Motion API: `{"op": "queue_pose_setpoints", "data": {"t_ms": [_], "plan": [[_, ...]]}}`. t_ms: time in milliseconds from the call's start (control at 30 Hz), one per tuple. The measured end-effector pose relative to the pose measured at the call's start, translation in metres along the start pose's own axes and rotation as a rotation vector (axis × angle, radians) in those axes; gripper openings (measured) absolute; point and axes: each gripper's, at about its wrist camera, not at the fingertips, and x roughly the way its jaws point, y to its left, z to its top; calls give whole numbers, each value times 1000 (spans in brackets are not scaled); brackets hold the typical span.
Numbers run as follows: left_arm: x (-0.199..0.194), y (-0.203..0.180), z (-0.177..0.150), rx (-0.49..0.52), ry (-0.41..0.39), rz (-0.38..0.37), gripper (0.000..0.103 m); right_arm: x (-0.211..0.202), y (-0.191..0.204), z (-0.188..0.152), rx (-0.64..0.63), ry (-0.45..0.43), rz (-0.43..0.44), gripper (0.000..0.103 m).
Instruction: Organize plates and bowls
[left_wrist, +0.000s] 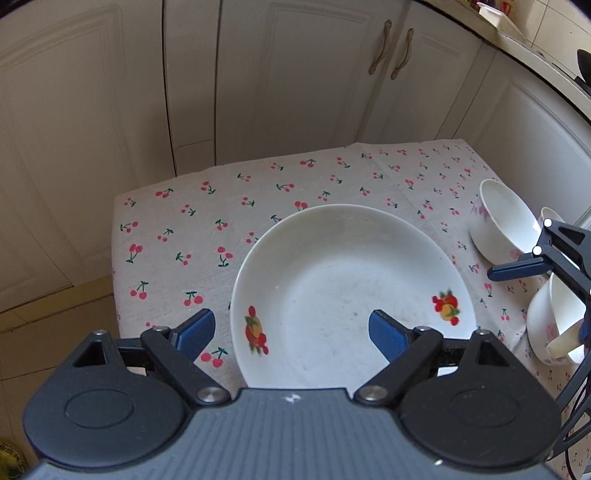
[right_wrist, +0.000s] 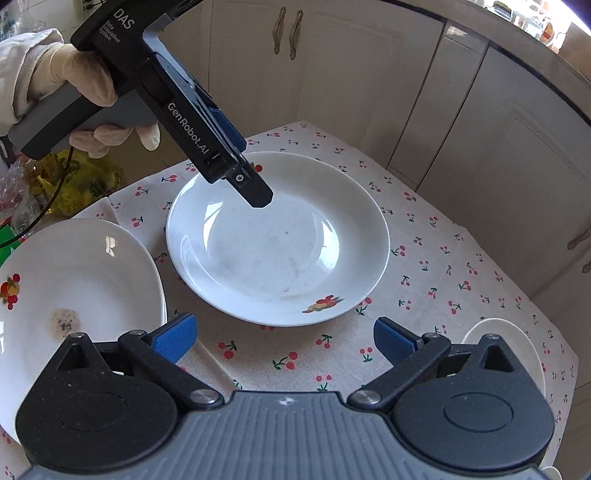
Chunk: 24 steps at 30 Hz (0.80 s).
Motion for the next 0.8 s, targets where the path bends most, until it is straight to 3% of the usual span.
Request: {"op": "queue_pose_setpoints", "data": {"t_ms": [233,467,800], "plan": [[19,3,7,23,29,-48,88,21,-7,2,23,46,24,103],[25,2,18,96,44,-118,88,24,-10,1,22,32,43,102],[31,0,23,151,84,-138,87,30,-12,4,-3,11,86,100]]}}
